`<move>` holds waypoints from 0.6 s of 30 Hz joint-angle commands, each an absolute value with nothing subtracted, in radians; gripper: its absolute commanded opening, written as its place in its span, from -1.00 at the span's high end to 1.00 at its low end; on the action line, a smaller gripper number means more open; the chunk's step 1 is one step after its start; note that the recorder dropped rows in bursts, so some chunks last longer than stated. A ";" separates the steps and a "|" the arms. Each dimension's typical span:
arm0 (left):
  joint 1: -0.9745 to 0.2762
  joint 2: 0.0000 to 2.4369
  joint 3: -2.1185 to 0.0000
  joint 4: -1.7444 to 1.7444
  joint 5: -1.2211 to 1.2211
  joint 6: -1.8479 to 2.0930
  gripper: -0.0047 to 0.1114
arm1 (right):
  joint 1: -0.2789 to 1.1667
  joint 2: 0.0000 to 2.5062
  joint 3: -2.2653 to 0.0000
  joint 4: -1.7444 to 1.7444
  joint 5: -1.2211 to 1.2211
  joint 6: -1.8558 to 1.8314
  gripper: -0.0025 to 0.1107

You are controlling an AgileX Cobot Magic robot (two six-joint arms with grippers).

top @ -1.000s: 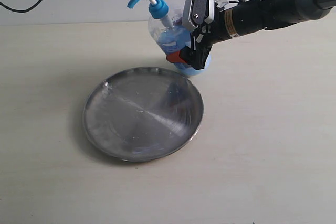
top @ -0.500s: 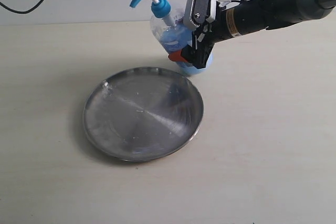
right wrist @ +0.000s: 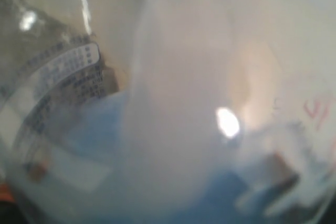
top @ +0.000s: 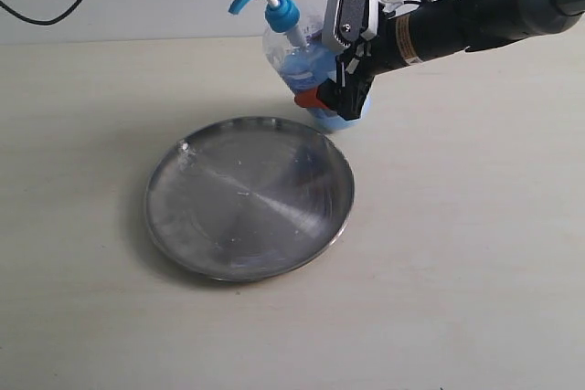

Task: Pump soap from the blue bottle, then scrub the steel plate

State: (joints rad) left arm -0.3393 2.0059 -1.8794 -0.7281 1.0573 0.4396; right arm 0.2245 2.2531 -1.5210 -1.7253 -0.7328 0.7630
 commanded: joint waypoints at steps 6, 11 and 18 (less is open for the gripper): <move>-0.350 2.005 -1.878 -0.744 1.066 0.445 0.92 | 0.231 2.248 -1.534 -1.702 -0.847 0.763 0.96; -0.350 1.993 -1.878 -0.744 1.066 0.445 0.92 | 0.231 2.248 -1.534 -1.698 -0.856 0.774 0.96; -0.350 1.995 -1.878 -0.744 1.080 0.445 0.92 | 0.231 2.248 -1.534 -1.682 -0.864 0.777 0.96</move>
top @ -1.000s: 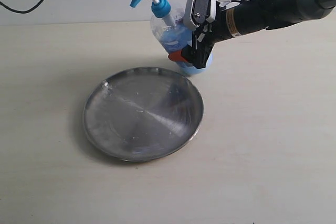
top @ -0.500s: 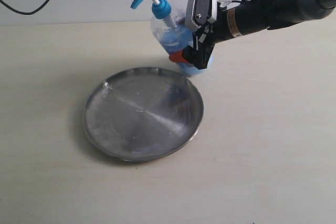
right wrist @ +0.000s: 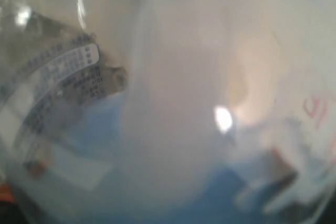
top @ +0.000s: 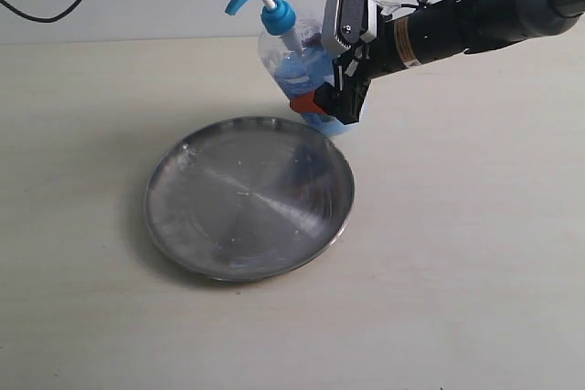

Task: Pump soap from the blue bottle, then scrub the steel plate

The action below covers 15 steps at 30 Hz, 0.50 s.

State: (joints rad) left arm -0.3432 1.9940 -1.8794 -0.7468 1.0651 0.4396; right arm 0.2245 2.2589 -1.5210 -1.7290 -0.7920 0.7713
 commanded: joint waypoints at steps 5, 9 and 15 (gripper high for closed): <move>-0.350 1.995 -1.878 -0.744 1.096 0.445 0.92 | 0.231 2.248 -1.534 -1.675 -0.866 0.777 0.96; -0.350 1.995 -1.878 -0.735 1.116 0.445 0.92 | 0.231 2.248 -1.534 -1.675 -0.866 0.777 0.96; -0.350 1.995 -1.878 -0.726 1.116 0.445 0.92 | 0.231 2.248 -1.534 -1.655 -0.889 0.777 0.96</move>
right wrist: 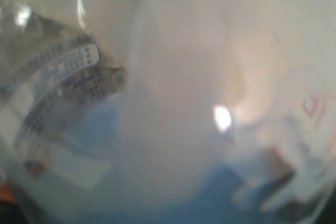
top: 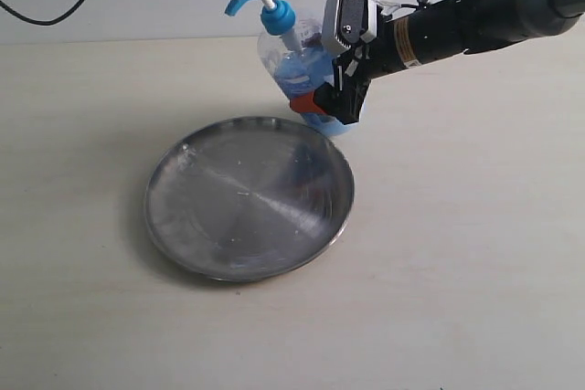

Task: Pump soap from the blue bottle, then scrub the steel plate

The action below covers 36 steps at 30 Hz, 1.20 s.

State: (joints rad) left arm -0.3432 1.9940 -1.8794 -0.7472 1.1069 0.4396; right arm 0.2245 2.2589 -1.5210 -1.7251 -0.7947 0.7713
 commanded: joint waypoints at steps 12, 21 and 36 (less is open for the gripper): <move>-0.350 2.000 -1.878 -0.724 1.108 0.445 0.92 | 0.231 2.248 -1.534 -1.637 -0.914 0.777 0.96; -0.350 2.000 -1.878 -0.720 1.108 0.445 0.92 | 0.231 2.248 -1.534 -1.632 -0.919 0.777 0.96; -0.389 2.058 -1.878 -0.713 1.117 0.438 0.92 | 0.231 2.248 -1.534 -1.627 -0.926 0.768 0.96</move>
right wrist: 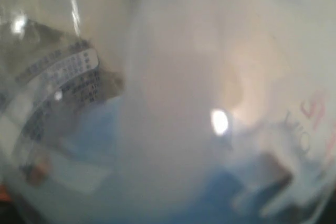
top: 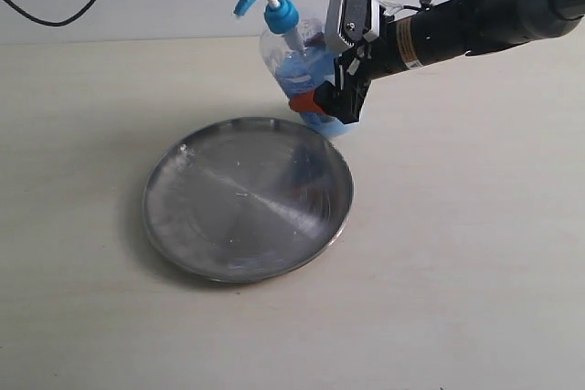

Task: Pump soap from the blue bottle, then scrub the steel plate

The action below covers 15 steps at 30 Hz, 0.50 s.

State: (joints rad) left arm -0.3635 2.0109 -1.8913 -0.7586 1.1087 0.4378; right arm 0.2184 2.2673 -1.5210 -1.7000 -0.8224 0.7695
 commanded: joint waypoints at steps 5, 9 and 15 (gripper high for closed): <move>-0.389 2.058 -1.878 -0.683 1.110 0.423 0.92 | 0.231 2.248 -1.534 -1.623 -0.910 0.768 0.96; -0.389 2.013 -1.914 -0.703 1.085 0.423 0.92 | 0.231 2.271 -1.534 -1.623 -0.906 0.768 0.96; -0.377 1.944 -2.000 -0.566 1.087 0.370 0.92 | 0.225 2.282 -1.534 -1.597 -0.927 0.762 0.96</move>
State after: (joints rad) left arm -0.3906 1.9620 -1.9904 -0.6440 1.0935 0.4092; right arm 0.2299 2.2878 -1.5210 -1.6560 -0.8687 0.7695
